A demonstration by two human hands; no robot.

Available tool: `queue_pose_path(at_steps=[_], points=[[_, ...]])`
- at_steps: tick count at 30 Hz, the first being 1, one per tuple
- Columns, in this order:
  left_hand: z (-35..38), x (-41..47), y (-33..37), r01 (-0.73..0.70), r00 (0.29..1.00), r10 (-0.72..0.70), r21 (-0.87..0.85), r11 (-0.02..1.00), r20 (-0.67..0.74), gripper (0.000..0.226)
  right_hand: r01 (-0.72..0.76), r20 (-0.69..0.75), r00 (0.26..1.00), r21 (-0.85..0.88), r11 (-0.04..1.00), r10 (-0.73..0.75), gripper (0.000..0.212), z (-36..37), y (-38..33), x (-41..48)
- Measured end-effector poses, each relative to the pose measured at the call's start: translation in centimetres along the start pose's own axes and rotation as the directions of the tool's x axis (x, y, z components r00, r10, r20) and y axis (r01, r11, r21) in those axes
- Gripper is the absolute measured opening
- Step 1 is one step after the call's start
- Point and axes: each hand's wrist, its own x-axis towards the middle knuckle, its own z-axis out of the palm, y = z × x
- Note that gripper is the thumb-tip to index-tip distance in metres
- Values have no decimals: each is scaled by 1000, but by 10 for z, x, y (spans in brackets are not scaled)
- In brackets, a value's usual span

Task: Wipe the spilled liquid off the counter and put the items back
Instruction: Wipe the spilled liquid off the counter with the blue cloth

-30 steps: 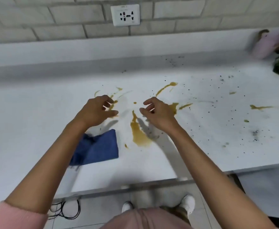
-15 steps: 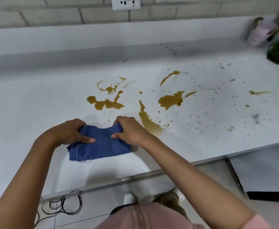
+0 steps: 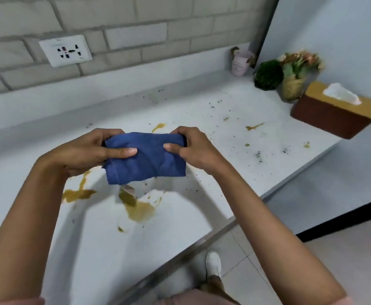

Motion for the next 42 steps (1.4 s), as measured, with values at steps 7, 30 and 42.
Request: queue_pose_path(at_steps=[7, 30, 42], points=[[90, 138, 78, -96, 991, 108, -138, 986, 78, 43, -68, -202, 975, 113, 991, 90, 5, -136, 66, 3], [285, 379, 122, -280, 960, 276, 232, 932, 48, 26, -416, -663, 744, -361, 835, 84, 28, -315, 277, -31], [241, 371, 50, -257, 958, 272, 686, 681, 89, 25, -352, -368, 922, -667, 657, 122, 47, -273, 297, 24]])
